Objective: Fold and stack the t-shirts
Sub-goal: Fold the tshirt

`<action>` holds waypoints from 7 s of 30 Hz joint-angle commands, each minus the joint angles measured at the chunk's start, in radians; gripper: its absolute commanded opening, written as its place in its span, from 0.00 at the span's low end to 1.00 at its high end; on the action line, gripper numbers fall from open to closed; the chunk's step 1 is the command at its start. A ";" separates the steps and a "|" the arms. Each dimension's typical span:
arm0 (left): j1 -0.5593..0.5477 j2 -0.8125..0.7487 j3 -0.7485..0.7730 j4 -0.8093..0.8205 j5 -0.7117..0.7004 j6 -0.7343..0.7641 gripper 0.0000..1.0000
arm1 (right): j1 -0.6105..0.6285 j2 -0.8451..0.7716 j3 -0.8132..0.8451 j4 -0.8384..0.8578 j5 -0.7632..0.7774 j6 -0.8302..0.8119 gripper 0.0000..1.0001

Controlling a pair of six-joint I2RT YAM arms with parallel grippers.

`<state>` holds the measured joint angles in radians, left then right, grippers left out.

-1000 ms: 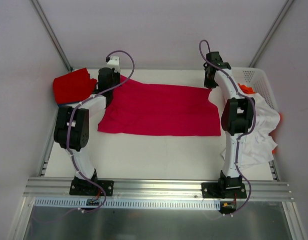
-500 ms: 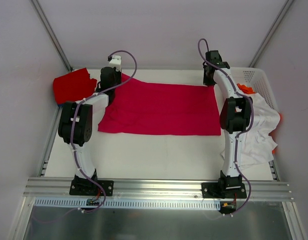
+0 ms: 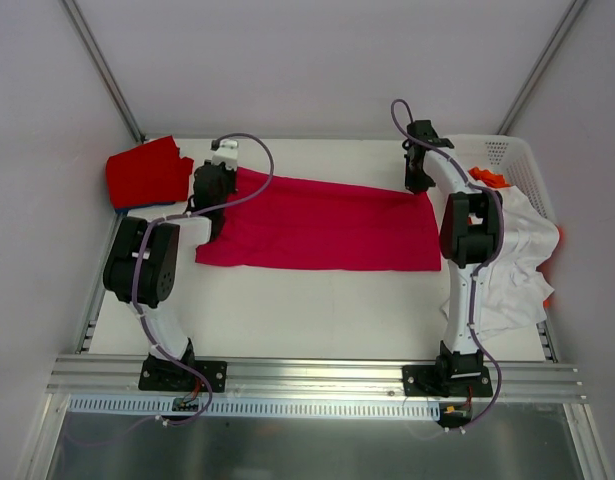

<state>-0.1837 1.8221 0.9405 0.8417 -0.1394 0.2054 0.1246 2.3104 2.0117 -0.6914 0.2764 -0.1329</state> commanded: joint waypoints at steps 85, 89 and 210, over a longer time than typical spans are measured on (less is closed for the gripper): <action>-0.043 -0.581 -0.289 -0.756 0.006 -1.092 0.99 | 0.124 -0.970 -0.985 0.185 -0.040 0.142 1.00; -0.045 -0.544 -0.284 -0.783 0.015 -1.133 0.99 | 0.129 -1.017 -1.016 0.179 -0.034 0.159 0.99; -0.754 0.125 0.209 -1.282 -0.052 -0.736 0.99 | 0.264 -1.476 -1.338 0.134 0.051 0.340 1.00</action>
<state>-0.9382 1.9617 1.2884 -0.1989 -0.0906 -0.4477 0.3824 0.8082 0.6701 -0.6029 0.3653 0.1944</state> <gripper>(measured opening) 0.990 0.993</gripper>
